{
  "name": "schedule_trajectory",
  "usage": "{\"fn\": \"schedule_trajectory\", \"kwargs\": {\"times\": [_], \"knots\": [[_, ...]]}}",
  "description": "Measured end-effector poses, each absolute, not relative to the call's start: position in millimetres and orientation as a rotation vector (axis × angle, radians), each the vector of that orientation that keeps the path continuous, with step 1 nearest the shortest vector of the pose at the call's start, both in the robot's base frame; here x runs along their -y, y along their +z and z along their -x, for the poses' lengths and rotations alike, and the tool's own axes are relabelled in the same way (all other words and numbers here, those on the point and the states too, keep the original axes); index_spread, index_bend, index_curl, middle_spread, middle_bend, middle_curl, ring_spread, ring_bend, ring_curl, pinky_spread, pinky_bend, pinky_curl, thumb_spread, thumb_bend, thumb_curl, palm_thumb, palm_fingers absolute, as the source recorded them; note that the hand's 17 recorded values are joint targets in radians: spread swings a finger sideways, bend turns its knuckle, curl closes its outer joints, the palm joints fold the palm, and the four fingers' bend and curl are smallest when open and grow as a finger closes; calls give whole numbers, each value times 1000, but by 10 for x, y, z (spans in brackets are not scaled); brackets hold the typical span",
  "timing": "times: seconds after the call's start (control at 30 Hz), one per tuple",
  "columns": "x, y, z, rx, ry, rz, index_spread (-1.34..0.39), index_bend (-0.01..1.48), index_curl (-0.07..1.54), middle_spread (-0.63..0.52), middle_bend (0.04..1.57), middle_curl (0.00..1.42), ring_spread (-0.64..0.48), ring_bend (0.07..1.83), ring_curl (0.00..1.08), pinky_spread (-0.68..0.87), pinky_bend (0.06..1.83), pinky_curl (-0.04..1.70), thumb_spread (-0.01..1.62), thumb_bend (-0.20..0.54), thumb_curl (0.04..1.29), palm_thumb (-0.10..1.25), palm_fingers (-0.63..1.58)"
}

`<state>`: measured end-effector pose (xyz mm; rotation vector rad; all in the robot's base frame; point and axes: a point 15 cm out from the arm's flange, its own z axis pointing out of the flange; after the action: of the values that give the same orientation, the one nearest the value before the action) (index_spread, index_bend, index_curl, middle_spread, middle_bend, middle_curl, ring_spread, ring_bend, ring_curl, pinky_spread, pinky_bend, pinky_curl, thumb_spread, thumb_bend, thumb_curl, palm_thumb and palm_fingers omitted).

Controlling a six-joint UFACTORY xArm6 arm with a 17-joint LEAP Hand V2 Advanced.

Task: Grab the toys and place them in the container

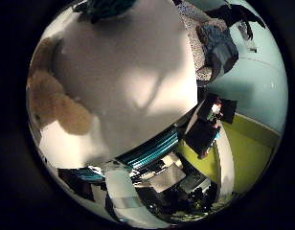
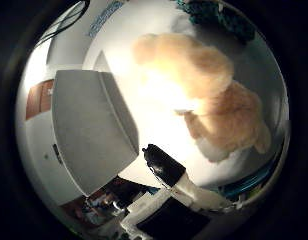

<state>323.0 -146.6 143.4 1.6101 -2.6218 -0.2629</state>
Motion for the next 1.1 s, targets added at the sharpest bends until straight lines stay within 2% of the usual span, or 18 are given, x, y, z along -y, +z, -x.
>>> {"fn": "schedule_trajectory", "kwargs": {"times": [0.23,0.3,0.4,0.47,0.6,0.67,0.77,0.83,0.97,1.1], "knots": [[1425,1314,-3205,2592,-300,-1612,-185,160,274,29,319,344,179,511,213,426,454,237,1102,-21,289,457,272],[1387,1314,-3219,2583,-301,-1625,-199,164,276,-7,343,350,147,541,219,421,436,232,1106,-19,290,463,315],[1314,1317,-3240,2562,-302,-1650,-237,168,279,-92,409,372,25,655,240,338,421,217,1103,-13,299,512,467],[1263,1321,-3248,2547,-306,-1666,-272,162,273,-153,506,403,-89,764,261,179,447,200,1103,-11,305,543,665],[1172,1349,-3253,2520,-313,-1693,-372,187,289,-258,653,491,-275,936,350,-336,762,271,1104,-7,337,663,1069],[1134,1363,-3224,2502,-326,-1699,-411,318,365,-267,771,552,-299,997,399,-445,829,314,1092,-6,358,721,1242],[1152,1429,-3193,2479,-308,-1709,-411,573,510,-238,942,630,-292,1105,466,-457,989,403,1064,-1,408,831,1334],[1167,1515,-3209,2486,-280,-1721,-397,680,582,-217,1030,664,-277,1176,504,-419,1085,457,1048,-6,438,887,1290],[1186,1790,-3199,2514,-221,-1742,-354,857,716,-183,1191,726,-249,1299,577,-330,1245,563,1028,-10,498,962,1190],[1135,2065,-3046,2510,-223,-1750,-323,954,792,-175,1260,765,-237,1360,627,-275,1317,635,1011,-13,545,991,1120]]}}
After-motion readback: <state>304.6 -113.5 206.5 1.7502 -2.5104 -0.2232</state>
